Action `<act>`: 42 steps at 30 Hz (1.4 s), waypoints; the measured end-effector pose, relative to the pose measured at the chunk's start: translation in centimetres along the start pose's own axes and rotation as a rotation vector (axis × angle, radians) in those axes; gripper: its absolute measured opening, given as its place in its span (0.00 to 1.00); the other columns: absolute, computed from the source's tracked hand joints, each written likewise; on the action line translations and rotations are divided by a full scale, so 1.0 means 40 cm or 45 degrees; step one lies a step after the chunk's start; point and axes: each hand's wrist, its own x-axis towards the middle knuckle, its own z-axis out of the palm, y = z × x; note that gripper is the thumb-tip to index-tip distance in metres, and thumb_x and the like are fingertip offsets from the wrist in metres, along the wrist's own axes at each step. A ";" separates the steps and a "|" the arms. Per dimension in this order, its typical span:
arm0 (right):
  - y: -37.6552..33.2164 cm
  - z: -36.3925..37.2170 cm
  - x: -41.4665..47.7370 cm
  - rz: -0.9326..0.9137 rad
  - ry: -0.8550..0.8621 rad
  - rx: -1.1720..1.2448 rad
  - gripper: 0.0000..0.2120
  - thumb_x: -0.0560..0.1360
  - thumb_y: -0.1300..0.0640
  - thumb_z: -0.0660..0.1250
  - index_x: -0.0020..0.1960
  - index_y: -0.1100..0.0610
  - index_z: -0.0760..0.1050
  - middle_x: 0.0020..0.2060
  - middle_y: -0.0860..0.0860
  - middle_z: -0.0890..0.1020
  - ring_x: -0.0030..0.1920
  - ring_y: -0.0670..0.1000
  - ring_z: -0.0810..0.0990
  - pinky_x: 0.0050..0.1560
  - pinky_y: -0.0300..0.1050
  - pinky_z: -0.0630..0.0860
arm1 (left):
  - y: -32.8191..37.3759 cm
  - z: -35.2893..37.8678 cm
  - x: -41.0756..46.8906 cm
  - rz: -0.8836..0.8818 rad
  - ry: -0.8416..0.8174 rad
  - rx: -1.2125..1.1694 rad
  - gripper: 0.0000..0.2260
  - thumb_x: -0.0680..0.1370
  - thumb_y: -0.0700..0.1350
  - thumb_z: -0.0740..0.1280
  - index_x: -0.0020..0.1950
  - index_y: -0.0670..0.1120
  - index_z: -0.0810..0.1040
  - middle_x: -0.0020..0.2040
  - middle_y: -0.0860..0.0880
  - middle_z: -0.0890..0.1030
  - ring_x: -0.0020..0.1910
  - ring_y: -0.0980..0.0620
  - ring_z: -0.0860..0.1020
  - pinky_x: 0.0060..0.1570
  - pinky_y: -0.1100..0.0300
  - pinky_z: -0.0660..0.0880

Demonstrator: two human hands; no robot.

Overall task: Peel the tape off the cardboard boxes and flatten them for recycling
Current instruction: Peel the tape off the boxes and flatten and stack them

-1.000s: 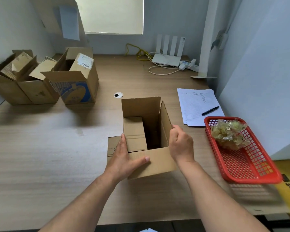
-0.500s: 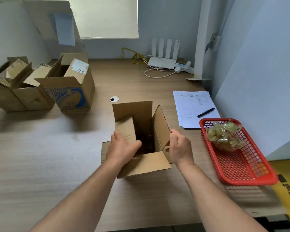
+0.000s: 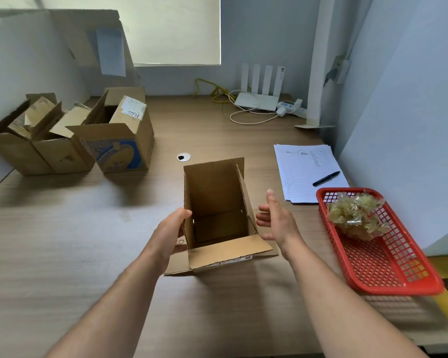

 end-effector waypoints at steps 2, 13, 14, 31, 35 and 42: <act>0.010 0.001 -0.001 0.135 -0.086 0.057 0.34 0.77 0.32 0.48 0.63 0.57 0.74 0.57 0.55 0.79 0.56 0.52 0.78 0.41 0.48 0.72 | -0.006 -0.002 -0.002 -0.023 -0.048 -0.039 0.15 0.73 0.58 0.62 0.48 0.48 0.77 0.45 0.45 0.75 0.50 0.47 0.74 0.53 0.50 0.74; 0.006 -0.002 -0.015 0.210 -0.264 0.426 0.33 0.77 0.32 0.47 0.65 0.55 0.73 0.49 0.50 0.79 0.50 0.47 0.76 0.42 0.51 0.77 | 0.002 0.000 0.022 -0.181 -0.123 -0.314 0.41 0.73 0.74 0.47 0.78 0.48 0.59 0.68 0.44 0.72 0.65 0.44 0.69 0.59 0.46 0.65; 0.001 -0.006 -0.014 0.188 -0.269 0.534 0.34 0.77 0.33 0.47 0.64 0.57 0.73 0.50 0.52 0.79 0.53 0.50 0.77 0.45 0.54 0.78 | 0.006 -0.001 0.023 -0.146 -0.139 -0.337 0.42 0.73 0.74 0.46 0.78 0.48 0.59 0.64 0.45 0.74 0.64 0.45 0.70 0.59 0.47 0.65; 0.046 -0.021 0.028 0.273 -0.164 0.533 0.32 0.76 0.30 0.48 0.57 0.54 0.77 0.44 0.53 0.81 0.43 0.50 0.78 0.44 0.48 0.70 | -0.016 0.019 0.050 -0.003 -0.127 -0.183 0.36 0.74 0.73 0.44 0.75 0.55 0.65 0.59 0.46 0.78 0.63 0.50 0.73 0.71 0.39 0.57; 0.056 -0.022 0.033 0.331 -0.273 0.423 0.38 0.73 0.26 0.49 0.63 0.53 0.76 0.48 0.55 0.81 0.48 0.53 0.78 0.46 0.48 0.73 | -0.010 0.027 0.046 -0.048 -0.173 -0.084 0.41 0.66 0.77 0.45 0.74 0.59 0.65 0.66 0.45 0.75 0.69 0.45 0.69 0.71 0.36 0.59; 0.043 -0.010 0.030 0.271 -0.489 0.596 0.34 0.75 0.29 0.48 0.59 0.53 0.77 0.36 0.51 0.83 0.42 0.51 0.78 0.42 0.44 0.72 | 0.015 0.031 0.030 -0.097 -0.248 -0.057 0.44 0.62 0.80 0.43 0.69 0.59 0.72 0.75 0.51 0.65 0.74 0.46 0.63 0.70 0.32 0.56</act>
